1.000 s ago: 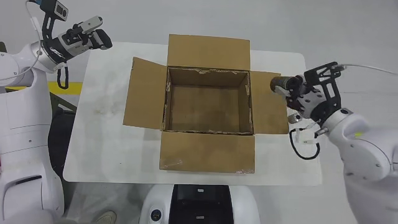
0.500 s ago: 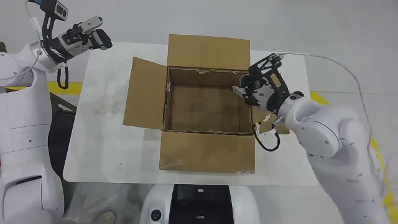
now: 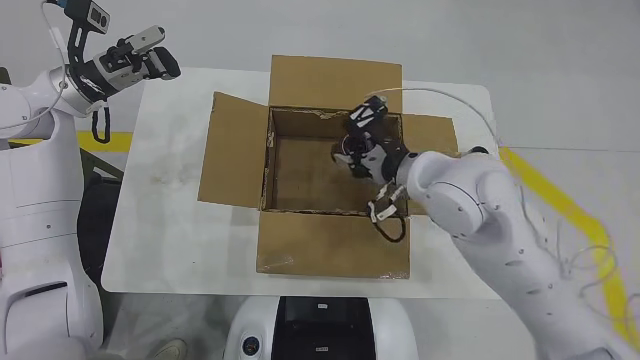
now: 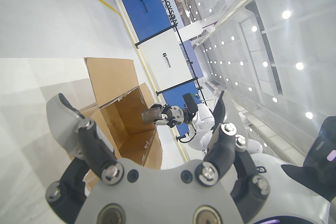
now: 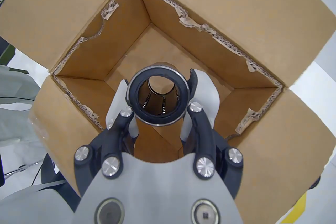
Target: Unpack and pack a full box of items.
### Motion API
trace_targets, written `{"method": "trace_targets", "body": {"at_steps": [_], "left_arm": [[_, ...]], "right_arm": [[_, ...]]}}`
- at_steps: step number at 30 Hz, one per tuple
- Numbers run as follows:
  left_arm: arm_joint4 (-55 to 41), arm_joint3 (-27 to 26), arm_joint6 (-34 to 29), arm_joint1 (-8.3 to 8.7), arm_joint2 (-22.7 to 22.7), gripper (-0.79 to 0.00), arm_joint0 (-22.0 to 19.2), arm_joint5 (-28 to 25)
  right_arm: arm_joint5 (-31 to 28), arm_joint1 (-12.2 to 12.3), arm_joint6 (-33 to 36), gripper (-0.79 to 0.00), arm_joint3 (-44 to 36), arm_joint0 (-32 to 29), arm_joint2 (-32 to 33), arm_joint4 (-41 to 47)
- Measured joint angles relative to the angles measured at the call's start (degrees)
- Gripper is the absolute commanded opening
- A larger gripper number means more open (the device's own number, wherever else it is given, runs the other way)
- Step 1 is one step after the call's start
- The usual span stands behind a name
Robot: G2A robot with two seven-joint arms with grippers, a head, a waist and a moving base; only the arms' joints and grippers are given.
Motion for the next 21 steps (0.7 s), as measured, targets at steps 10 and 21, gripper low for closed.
{"method": "trace_targets", "body": {"at_steps": [10,21], "left_arm": [[0.0,0.0,0.0,0.0,0.0,0.0,0.0,0.0],[0.0,0.0,0.0,0.0,0.0,0.0,0.0,0.0]], "right_arm": [[1.3,-3.4,1.4,-0.785,10.1,8.5,-10.2,1.5],[2.5,-7.8,-0.3,-0.785,21.6,14.6,-18.7,3.6]]}}
